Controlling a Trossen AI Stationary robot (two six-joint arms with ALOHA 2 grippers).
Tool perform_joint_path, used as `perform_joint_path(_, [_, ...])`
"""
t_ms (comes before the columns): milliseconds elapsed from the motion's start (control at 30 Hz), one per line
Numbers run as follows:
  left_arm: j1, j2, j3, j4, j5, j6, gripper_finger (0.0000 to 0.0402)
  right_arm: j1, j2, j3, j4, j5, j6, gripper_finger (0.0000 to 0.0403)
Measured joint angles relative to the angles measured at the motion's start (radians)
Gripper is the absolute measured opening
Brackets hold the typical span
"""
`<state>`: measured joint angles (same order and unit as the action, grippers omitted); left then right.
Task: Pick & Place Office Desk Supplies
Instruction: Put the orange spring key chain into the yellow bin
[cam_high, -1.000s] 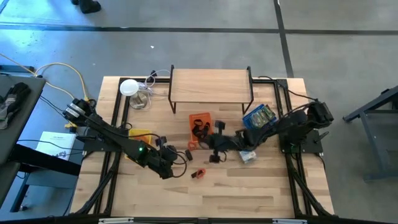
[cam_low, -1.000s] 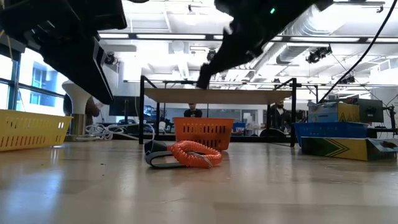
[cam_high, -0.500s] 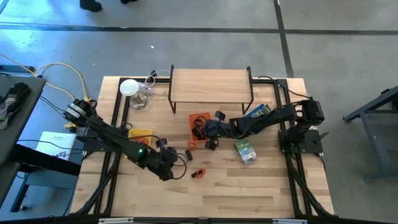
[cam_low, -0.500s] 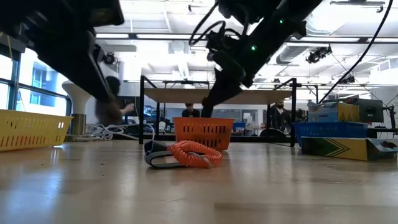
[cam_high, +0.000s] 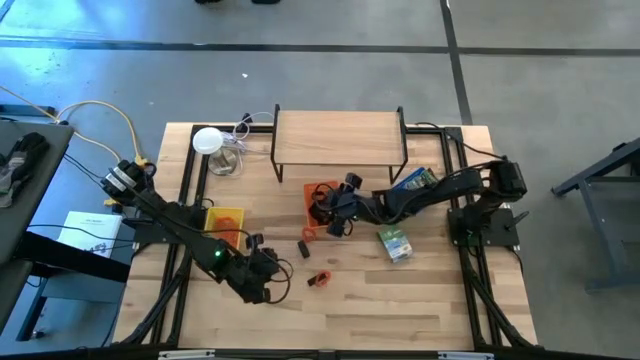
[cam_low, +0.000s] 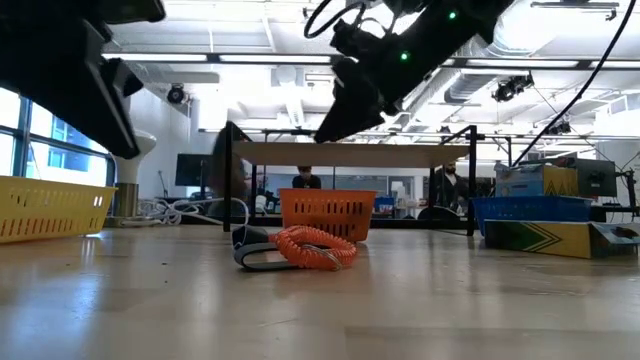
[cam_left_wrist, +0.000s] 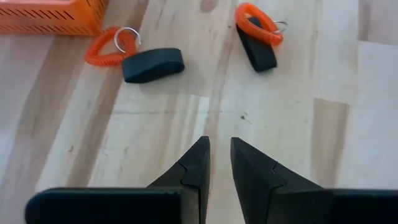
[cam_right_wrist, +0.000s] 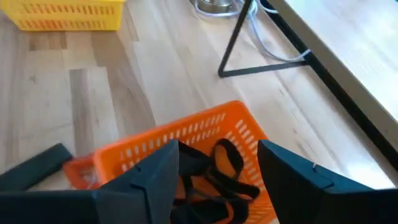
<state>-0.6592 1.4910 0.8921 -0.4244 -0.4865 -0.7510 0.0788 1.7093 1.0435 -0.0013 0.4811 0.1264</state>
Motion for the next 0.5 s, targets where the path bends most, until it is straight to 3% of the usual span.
perform_joint_path(300, [-0.055,-0.001,0.000,0.014,-0.015,-0.080,0.0058,0.109,-0.117,-0.001,-0.040,0.015,-0.038,0.0195])
perform_joint_path(500, [-0.065,-0.001,0.000,0.065,-0.067,-0.002,0.0058,0.261,-0.139,-0.003,-0.018,0.012,-0.170,0.0186])
